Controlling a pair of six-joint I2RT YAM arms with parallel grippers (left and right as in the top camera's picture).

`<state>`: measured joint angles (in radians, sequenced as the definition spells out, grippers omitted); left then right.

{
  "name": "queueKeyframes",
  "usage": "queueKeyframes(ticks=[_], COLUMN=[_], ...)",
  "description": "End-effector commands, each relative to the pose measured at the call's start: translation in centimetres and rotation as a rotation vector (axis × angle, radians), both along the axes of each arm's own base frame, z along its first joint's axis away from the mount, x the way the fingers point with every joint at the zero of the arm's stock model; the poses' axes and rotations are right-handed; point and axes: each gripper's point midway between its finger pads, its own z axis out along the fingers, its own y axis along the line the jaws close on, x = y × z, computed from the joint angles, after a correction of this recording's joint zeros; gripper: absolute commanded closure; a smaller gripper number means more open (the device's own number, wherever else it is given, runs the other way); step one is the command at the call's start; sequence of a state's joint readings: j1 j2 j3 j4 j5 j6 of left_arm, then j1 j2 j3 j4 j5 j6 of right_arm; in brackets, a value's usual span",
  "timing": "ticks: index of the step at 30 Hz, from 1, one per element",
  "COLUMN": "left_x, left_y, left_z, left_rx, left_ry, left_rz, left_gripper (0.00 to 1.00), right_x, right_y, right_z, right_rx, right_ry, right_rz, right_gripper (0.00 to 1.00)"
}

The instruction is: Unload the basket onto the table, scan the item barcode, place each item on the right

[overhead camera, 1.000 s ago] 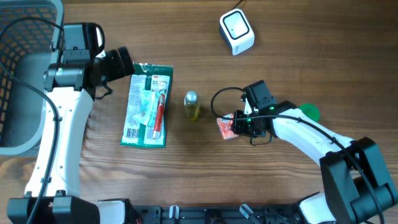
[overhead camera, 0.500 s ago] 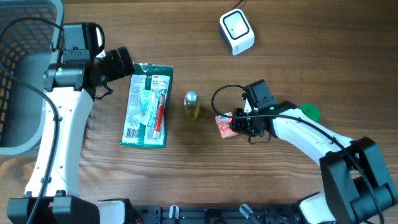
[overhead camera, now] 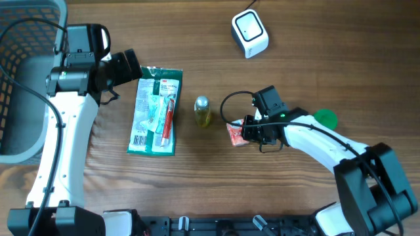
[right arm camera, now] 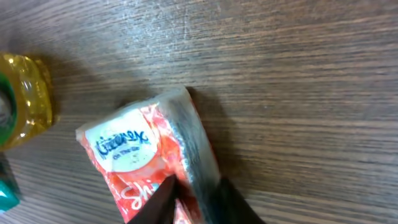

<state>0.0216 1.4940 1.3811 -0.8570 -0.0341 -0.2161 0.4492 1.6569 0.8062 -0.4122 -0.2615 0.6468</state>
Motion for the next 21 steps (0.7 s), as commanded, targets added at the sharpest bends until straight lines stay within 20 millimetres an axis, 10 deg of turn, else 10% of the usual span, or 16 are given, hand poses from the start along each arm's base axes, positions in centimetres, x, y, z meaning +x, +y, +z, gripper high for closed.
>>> queueKeyframes(ticks=[1,21], left_x=[0.2,0.2], left_y=[0.0,0.0], left_z=[0.9,0.9], left_rx=[-0.01,-0.01], left_ry=[-0.025,-0.025], left_rz=[0.007,0.007], left_gripper=[0.0,0.0], right_x=[-1.1,-0.3], right_y=[-0.2,1.2], right_z=[-2.0,5.2], right_rx=[-0.023,0.493], right_ry=[0.06,-0.002], right_rz=[-0.005,0.192], right_gripper=[0.95,0.96])
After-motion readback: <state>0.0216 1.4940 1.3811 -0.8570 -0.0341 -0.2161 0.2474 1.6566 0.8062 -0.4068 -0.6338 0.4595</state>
